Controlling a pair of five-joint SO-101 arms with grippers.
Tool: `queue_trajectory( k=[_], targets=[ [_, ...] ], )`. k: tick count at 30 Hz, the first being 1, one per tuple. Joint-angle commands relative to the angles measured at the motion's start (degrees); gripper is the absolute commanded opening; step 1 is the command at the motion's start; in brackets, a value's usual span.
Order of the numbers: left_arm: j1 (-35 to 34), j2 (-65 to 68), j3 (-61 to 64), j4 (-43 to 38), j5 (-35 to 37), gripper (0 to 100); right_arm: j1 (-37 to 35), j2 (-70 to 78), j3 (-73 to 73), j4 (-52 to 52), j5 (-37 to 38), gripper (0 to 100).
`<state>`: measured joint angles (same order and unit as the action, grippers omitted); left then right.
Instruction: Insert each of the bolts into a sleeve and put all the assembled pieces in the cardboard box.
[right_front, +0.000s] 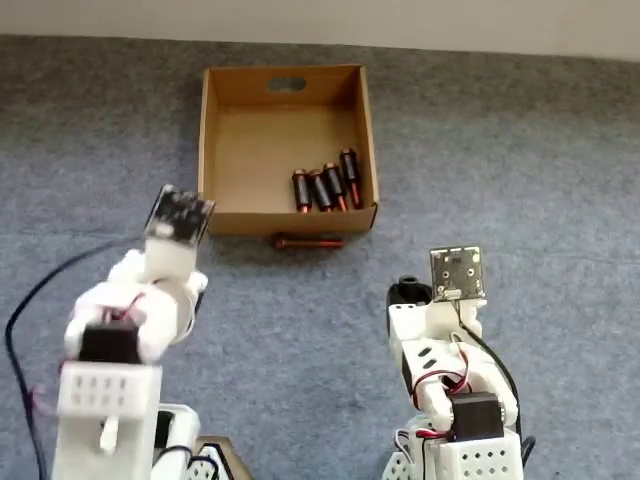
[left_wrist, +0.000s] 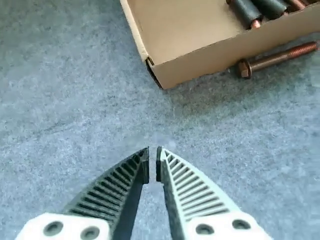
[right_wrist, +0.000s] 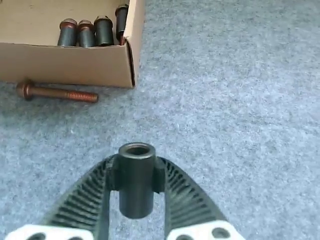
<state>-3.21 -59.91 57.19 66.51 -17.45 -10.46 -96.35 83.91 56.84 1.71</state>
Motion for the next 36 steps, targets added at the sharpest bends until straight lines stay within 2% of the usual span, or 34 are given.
queue_trajectory(
  k=[1,8,13,15,23,30,36],
  targets=[
    [3.8,17.5,-8.8,-0.3,-0.2,6,0.5,-0.7,-0.3,-1.2,-0.5,0.6],
    [12.5,32.6,-19.9,-0.6,0.8,6,0.5,-0.7,1.1,-1.5,-0.5,0.6],
    [13.8,40.7,-23.7,-4.3,14.1,20,0.5,-0.7,1.1,-1.3,-0.5,0.6],
    [13.8,43.4,-24.1,-6.3,16.9,24,0.5,-0.7,1.1,-1.2,-0.5,0.6],
    [13.1,51.9,-24.1,-19.9,16.7,24,0.5,-0.7,1.2,-1.1,-0.5,0.6],
    [13.2,58.3,-24.1,-26.5,16.8,24,0.5,-0.7,1.2,-1.1,-0.5,0.6],
    [13.2,60.4,-24.1,-28.7,16.8,24,0.5,-0.7,1.2,-1.1,-0.5,0.6]
  ],
)
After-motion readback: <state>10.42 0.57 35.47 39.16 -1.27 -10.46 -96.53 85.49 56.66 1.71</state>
